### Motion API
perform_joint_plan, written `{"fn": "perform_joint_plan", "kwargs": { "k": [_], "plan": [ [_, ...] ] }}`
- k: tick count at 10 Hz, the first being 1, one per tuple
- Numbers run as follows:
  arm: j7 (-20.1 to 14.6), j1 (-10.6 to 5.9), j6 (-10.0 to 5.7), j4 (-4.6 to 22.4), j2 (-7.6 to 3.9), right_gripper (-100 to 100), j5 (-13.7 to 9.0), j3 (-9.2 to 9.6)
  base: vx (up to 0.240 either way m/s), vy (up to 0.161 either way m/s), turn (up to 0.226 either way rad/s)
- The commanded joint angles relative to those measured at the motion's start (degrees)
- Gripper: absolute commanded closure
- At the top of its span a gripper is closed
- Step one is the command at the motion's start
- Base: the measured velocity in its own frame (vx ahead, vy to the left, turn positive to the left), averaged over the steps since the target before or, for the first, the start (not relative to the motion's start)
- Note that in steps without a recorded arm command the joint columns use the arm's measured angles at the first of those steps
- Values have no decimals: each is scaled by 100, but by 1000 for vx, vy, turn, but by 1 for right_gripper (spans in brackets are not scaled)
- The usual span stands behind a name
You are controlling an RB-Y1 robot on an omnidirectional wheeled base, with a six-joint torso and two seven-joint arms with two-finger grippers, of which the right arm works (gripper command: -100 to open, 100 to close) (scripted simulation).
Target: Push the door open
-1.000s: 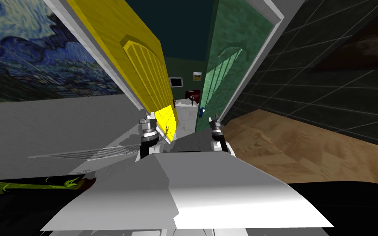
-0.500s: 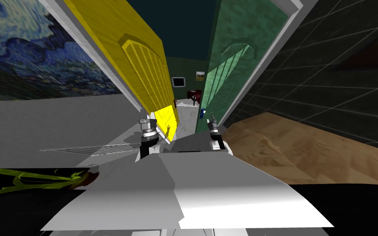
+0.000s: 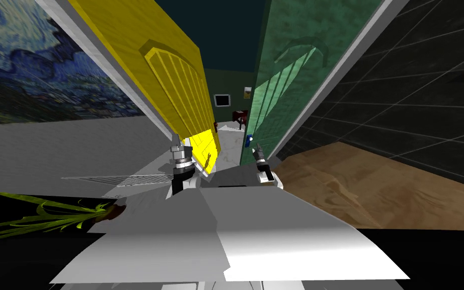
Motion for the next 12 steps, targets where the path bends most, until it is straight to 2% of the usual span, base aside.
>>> {"fn": "perform_joint_plan", "kwargs": {
  "k": [1,6,7,12],
  "plan": [
    [-22,-80,12,227,-58,-100,-7,23,37,-49,67],
    [-89,-431,146,994,-259,-100,-26,110,65,-123,118],
    [-89,-431,146,1007,-259,-100,-26,110,43,-85,42],
    [-141,-704,251,1615,-417,-100,-41,175,41,-93,82]
  ]
}}
